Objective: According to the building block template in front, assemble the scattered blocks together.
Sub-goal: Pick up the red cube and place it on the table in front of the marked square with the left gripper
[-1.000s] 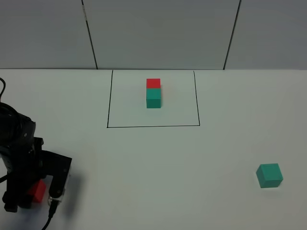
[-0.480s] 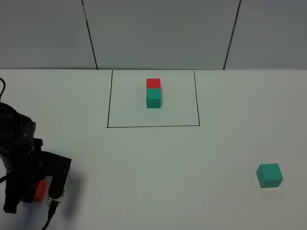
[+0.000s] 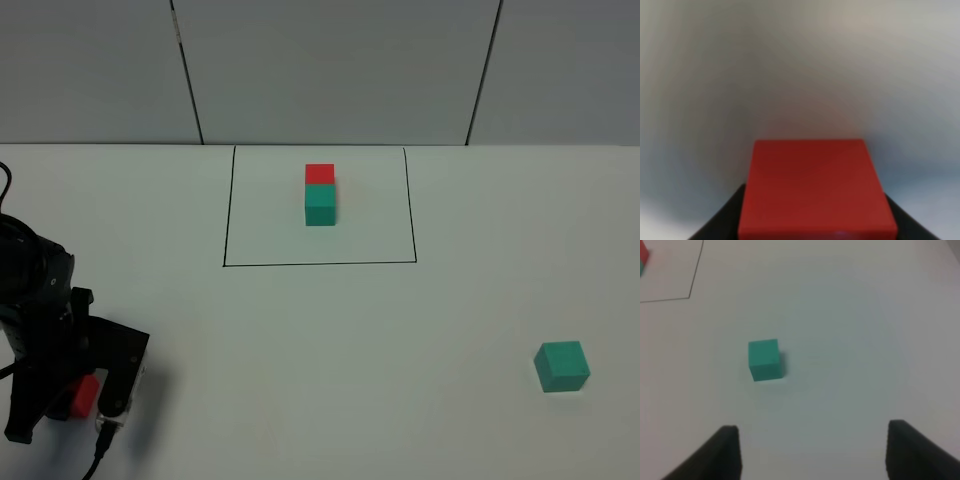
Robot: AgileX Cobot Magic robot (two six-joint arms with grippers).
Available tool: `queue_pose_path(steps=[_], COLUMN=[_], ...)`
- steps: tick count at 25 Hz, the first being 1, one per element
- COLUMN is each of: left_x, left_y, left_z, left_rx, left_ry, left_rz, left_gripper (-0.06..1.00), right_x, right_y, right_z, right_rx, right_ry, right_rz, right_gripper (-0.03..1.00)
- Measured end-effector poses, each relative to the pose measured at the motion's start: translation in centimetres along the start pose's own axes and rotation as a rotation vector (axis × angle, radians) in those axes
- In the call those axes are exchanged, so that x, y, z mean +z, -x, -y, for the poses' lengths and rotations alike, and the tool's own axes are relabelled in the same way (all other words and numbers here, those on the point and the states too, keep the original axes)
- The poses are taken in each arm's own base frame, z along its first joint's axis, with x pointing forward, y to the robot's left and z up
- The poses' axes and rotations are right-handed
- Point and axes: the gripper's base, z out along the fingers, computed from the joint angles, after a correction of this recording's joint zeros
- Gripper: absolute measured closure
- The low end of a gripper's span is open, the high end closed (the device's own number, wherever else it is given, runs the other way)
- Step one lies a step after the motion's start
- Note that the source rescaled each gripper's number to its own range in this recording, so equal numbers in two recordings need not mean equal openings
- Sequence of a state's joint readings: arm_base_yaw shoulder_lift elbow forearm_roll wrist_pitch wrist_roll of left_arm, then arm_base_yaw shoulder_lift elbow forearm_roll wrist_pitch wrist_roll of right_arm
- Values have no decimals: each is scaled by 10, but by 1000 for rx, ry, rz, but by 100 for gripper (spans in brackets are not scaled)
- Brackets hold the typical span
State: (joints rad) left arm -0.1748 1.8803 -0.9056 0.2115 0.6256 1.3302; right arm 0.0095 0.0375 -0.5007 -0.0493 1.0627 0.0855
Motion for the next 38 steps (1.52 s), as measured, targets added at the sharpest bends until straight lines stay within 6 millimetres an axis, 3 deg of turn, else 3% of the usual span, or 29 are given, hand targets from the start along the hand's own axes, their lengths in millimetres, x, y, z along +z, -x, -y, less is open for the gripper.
queue_pose_path(steps=[8,13,25,38], left_x=[-1,-16,-69,-65], left_y=[3,18,84,152], left_z=[-1,-13,-39,-69], left_rx=[-16,-51,-94,-12], left_ry=[9,18,78,50], left_rz=[26,53,173,166], left_gripper=[94,94,94,94], right_x=[0,0,0,0], right_y=[0,0,0,0], right_z=[0,0,0,0], right_rx=[0,0,0,0], right_ry=[0,0,0,0], right_rz=[0,0,0,0], right_gripper=[37,37,37,37])
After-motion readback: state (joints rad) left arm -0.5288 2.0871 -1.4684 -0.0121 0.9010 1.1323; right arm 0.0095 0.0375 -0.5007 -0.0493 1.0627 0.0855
